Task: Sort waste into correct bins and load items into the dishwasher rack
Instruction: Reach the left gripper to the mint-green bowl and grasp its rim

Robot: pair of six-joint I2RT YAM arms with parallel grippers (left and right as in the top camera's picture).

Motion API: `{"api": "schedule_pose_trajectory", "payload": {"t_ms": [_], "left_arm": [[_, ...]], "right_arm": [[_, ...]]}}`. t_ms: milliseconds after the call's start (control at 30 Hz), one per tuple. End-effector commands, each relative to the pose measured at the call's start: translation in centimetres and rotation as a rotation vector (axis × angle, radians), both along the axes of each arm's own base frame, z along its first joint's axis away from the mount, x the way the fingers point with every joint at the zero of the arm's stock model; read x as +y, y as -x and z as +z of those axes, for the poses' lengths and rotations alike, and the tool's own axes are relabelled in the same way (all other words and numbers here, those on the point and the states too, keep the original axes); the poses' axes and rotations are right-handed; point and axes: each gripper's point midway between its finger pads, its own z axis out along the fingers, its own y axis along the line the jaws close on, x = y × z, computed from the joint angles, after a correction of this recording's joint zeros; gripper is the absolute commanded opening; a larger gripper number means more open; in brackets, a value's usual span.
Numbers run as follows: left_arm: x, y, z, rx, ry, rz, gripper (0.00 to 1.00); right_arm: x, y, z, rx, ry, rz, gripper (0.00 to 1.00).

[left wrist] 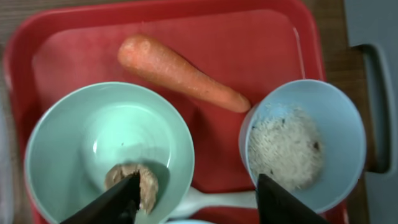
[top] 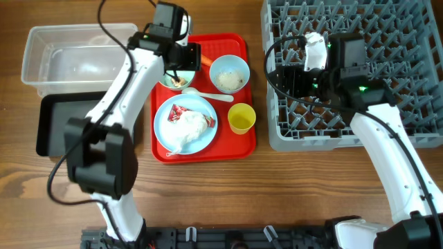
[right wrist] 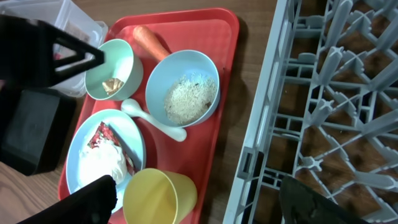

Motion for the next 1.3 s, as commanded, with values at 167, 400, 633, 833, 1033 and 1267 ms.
{"api": "schedule_pose_trajectory", "payload": {"t_ms": [167, 400, 633, 833, 1033, 1267], "left_arm": [[-0.1, -0.7, -5.0, 0.071, -0.034, -0.002, 0.51], [-0.3, -1.0, -7.5, 0.096, -0.040, -0.005, 0.21], [-0.3, -0.7, -9.4, 0.132, -0.050, -0.005, 0.10], [-0.3, -0.7, -9.4, 0.131, -0.050, -0.005, 0.04], [-0.2, -0.6, -7.1, 0.111, -0.044, -0.004, 0.04], [-0.4, 0.5, 2.3, 0.028, 0.004, -0.016, 0.04]], "right_arm": [[0.3, -0.3, 0.3, 0.000, -0.007, 0.004, 0.86], [0.3, -0.4, 0.4, -0.009, -0.009, 0.003, 0.82], [0.3, -0.5, 0.5, -0.014, -0.009, 0.003, 0.81], [0.3, -0.5, 0.5, -0.015, -0.008, 0.003, 0.81], [0.0, -0.7, 0.4, -0.018, 0.006, -0.010, 0.79], [-0.2, -0.9, 0.5, -0.027, 0.014, -0.018, 0.79]]}}
